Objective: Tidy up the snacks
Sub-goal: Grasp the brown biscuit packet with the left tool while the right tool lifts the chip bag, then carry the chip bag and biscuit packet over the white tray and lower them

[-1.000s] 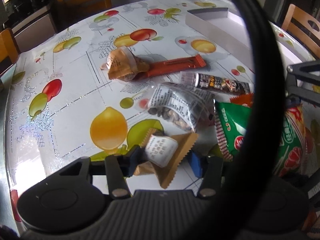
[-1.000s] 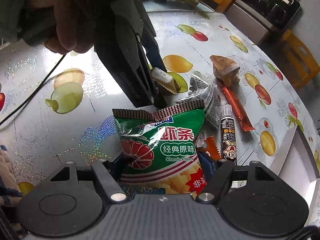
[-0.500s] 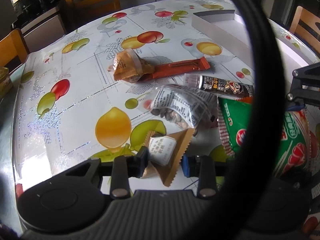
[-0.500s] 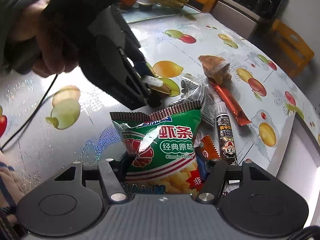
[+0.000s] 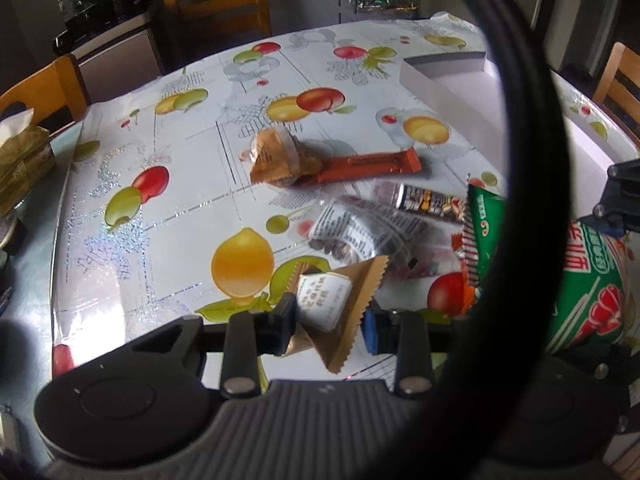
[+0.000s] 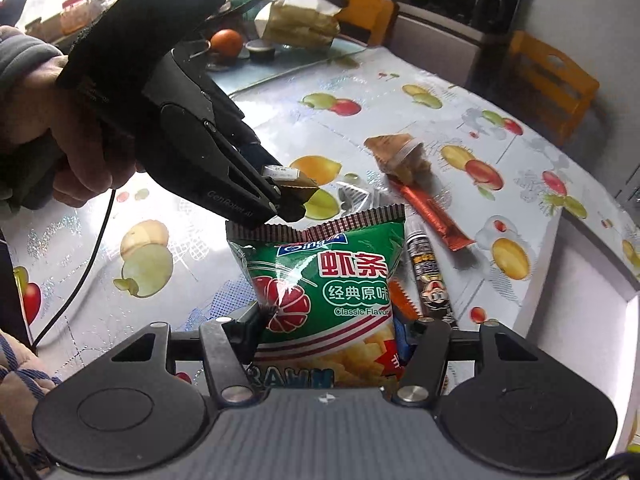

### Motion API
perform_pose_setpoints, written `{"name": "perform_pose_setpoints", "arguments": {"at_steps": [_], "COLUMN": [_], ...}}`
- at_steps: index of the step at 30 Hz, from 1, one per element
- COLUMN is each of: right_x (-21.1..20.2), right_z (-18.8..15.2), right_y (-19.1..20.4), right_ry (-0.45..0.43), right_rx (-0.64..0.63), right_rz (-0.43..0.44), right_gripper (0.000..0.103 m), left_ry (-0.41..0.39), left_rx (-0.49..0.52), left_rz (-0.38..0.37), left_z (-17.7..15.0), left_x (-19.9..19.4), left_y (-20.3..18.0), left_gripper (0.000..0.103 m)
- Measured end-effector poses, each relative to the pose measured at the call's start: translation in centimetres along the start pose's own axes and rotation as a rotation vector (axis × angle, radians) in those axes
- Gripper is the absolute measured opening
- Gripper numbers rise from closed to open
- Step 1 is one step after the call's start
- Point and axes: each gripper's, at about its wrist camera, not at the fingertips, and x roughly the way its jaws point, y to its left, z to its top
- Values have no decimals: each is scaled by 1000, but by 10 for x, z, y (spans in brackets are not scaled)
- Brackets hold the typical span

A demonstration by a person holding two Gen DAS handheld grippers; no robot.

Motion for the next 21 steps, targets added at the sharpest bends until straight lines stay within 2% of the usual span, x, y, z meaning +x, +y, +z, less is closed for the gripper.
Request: {"name": "perform_pose_setpoints", "arguments": {"at_steps": [6,13,21], "right_x": [-24,-51,-67], "right_z": [-5,-24,-62], "right_y": [-14,-62,-126], "right_ry": [-45,-78,-67], "right_rx": [40,166,262], "right_rz": [-46,-114,-227], "right_gripper": [59,59,59], "left_ry": [-34,-64,-111], "left_rx": [-11,-27,45], "left_rz": [7,4,-26], "left_z": [18,44,82], "left_x": [-16,-26,-21], "left_y": [-13,-41,-106], "left_gripper": [30,30,30]}}
